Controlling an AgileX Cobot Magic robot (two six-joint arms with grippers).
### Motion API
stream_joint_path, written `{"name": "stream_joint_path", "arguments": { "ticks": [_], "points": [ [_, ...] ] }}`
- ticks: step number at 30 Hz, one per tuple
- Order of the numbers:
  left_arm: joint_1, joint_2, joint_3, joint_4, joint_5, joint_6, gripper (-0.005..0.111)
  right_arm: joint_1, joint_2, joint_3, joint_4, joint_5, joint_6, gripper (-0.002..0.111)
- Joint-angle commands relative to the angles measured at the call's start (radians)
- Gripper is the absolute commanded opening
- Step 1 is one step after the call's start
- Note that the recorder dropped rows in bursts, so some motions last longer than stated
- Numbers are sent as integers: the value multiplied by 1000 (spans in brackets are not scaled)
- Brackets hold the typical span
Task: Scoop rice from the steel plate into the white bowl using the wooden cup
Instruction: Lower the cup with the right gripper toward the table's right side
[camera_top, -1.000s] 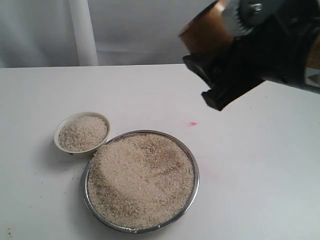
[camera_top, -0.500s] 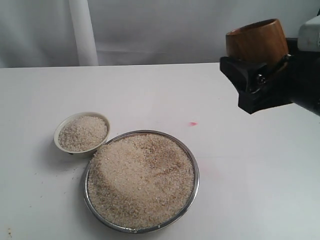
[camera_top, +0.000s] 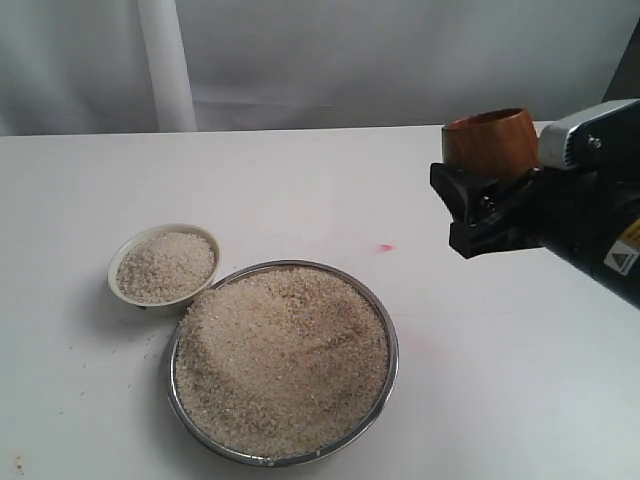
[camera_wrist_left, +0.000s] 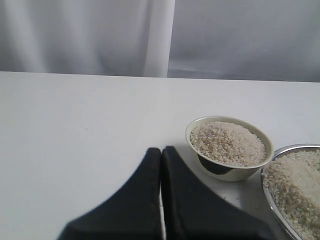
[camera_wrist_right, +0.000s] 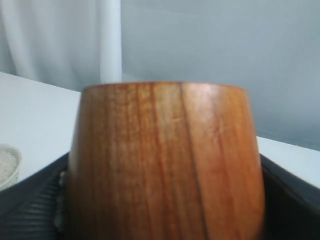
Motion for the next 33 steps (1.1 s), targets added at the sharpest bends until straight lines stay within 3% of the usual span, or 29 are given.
{"name": "stream_joint_path", "arguments": {
  "ticks": [1,19,33],
  "points": [
    [-4,-3,-3,-5,-5,-7,0,-4,68,51,160,-193,-58,0],
    [-4,-3,-3,-5,-5,-6,0,-4,455,108,327,-481,-181,0],
    [-4,-3,-3,-5,-5,-4,0,-4,628,101,333,-512,-197,0]
  ]
}}
